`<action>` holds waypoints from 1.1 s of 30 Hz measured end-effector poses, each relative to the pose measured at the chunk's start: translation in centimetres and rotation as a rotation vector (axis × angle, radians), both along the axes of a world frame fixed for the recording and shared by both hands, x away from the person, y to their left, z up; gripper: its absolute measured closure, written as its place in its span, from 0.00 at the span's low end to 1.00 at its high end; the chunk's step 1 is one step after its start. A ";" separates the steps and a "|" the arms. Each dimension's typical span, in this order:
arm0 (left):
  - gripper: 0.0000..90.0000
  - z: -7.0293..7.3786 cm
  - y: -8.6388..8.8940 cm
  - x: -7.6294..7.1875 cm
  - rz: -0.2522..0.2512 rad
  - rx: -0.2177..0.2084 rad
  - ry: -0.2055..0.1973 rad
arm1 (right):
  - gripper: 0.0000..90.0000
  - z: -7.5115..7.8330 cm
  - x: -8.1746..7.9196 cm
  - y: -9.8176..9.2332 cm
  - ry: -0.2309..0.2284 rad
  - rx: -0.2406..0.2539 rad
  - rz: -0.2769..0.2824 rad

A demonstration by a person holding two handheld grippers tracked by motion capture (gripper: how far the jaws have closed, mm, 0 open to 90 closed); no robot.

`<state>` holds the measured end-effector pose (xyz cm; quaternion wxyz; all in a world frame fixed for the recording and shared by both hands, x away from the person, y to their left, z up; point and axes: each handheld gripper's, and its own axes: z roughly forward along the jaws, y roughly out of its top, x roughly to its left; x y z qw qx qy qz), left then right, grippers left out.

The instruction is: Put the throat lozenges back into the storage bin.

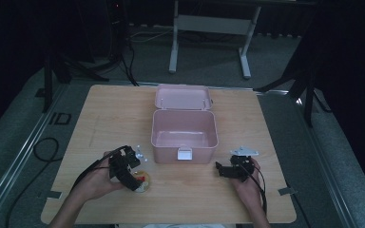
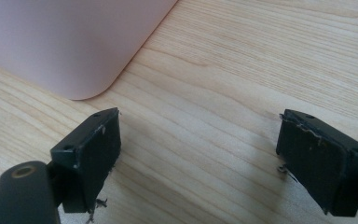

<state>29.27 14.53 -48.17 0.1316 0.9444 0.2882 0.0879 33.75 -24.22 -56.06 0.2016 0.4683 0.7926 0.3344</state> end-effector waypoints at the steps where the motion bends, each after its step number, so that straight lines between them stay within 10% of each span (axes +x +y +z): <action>1: 0.19 0.0 -0.1 0.0 -0.004 0.006 0.005 | 0.15 0.0 0.0 0.0 0.000 0.000 0.000; 33: 0.18 -2.1 -2.3 0.1 -0.095 0.097 0.068 | 0.15 0.0 0.0 0.0 0.000 -0.001 0.001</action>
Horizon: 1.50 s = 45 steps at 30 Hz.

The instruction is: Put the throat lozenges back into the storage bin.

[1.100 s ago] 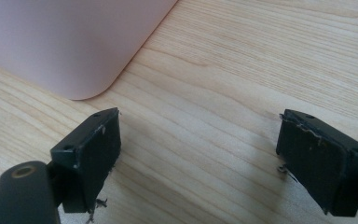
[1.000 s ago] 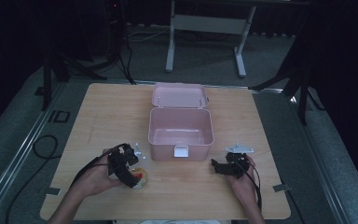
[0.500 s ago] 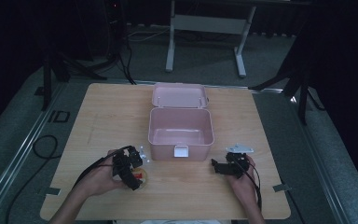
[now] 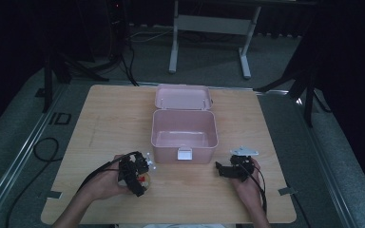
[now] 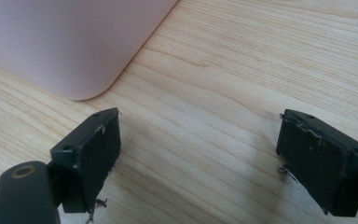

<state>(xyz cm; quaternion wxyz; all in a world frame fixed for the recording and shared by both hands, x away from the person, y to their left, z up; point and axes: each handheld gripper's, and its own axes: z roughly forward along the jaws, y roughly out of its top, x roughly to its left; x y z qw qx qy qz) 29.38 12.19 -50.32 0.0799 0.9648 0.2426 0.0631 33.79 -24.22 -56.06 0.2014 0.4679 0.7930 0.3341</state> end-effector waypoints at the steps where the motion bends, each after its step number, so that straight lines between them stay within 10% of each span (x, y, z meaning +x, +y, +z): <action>1: 0.18 -0.1 0.0 0.0 -0.001 0.003 0.001 | 0.15 0.0 0.0 0.0 0.000 0.000 0.000; 45: 0.23 -0.3 -0.5 0.7 -0.015 0.056 0.038 | 0.15 0.0 0.0 0.0 -0.001 0.000 0.001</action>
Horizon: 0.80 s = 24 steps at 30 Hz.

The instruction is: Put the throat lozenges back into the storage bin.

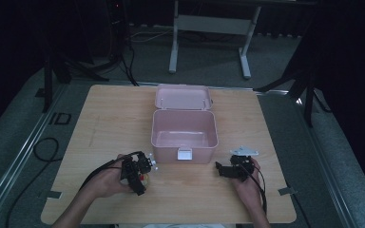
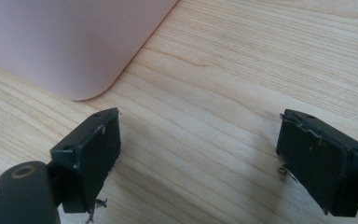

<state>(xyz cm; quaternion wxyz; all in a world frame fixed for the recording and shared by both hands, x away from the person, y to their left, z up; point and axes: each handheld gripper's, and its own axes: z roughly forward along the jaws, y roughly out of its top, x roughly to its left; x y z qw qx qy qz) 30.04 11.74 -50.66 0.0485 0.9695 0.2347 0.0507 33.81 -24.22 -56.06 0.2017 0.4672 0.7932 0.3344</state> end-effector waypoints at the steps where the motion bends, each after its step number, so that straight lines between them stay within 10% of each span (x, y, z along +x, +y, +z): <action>1: 0.23 0.1 0.0 0.0 -0.002 -0.002 -0.002 | 0.15 0.0 0.0 0.0 0.000 0.000 0.000; 24: 0.23 3.1 1.0 -0.1 0.015 -0.004 -0.039 | 0.15 0.0 0.0 0.0 0.000 0.000 0.000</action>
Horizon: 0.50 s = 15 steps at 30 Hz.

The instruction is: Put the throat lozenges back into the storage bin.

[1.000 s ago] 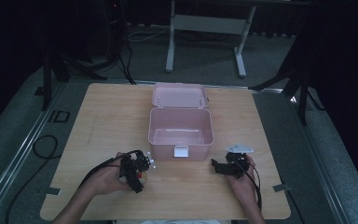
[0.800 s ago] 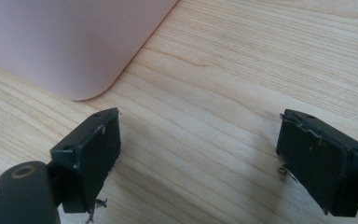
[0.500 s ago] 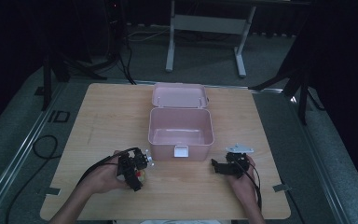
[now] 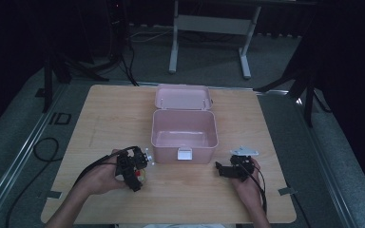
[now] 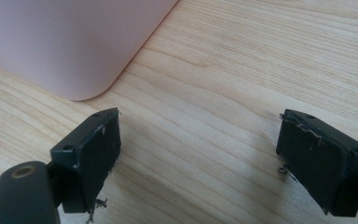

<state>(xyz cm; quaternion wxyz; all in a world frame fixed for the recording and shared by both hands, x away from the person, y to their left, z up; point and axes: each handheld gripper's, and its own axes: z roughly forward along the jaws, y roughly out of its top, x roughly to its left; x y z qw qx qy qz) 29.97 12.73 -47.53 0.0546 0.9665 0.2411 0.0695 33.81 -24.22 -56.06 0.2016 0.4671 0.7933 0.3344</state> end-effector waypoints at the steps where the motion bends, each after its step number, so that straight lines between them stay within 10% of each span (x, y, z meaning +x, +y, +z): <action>1: 0.23 0.2 0.1 0.0 0.006 -0.003 0.000 | 0.15 0.0 0.0 0.0 0.000 0.000 0.000; 15: 0.23 2.6 0.4 0.6 0.015 -0.025 -0.020 | 0.15 0.0 0.0 0.0 0.000 0.000 0.001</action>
